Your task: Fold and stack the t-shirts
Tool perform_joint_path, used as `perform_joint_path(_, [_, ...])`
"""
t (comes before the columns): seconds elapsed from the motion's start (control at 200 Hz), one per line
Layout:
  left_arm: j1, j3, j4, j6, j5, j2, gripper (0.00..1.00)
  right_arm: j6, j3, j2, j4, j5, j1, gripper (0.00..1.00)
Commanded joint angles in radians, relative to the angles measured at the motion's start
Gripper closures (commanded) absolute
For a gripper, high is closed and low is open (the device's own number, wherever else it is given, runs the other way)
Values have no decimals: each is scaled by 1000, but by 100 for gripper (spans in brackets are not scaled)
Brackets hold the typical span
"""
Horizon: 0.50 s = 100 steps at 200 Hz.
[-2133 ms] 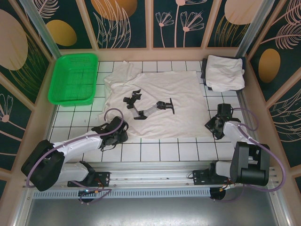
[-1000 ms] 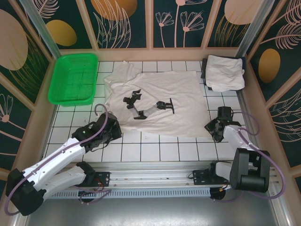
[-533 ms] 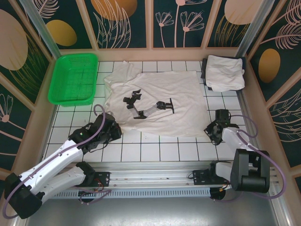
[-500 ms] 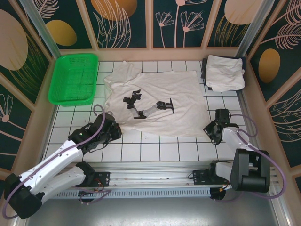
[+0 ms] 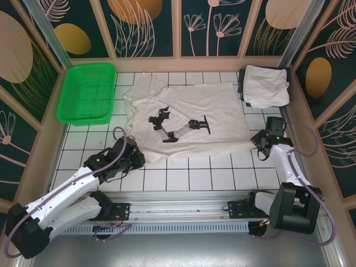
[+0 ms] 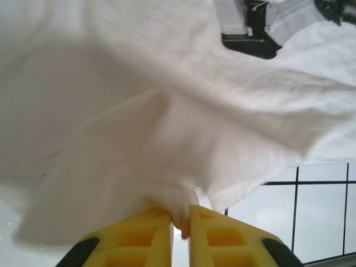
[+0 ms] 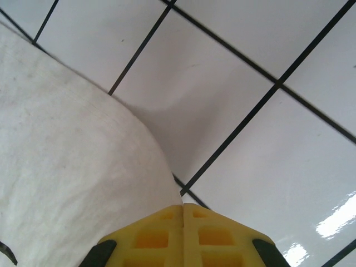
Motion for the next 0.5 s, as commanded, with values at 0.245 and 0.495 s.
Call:
perform_joint_path(0.245, [-3, -107, 143, 4, 89, 40, 78, -67, 36, 34, -7, 11, -61, 100])
perform_joint_path(0.495, [-2, -123, 106, -11, 33, 74, 60, -70, 9, 32, 13, -18, -64, 100])
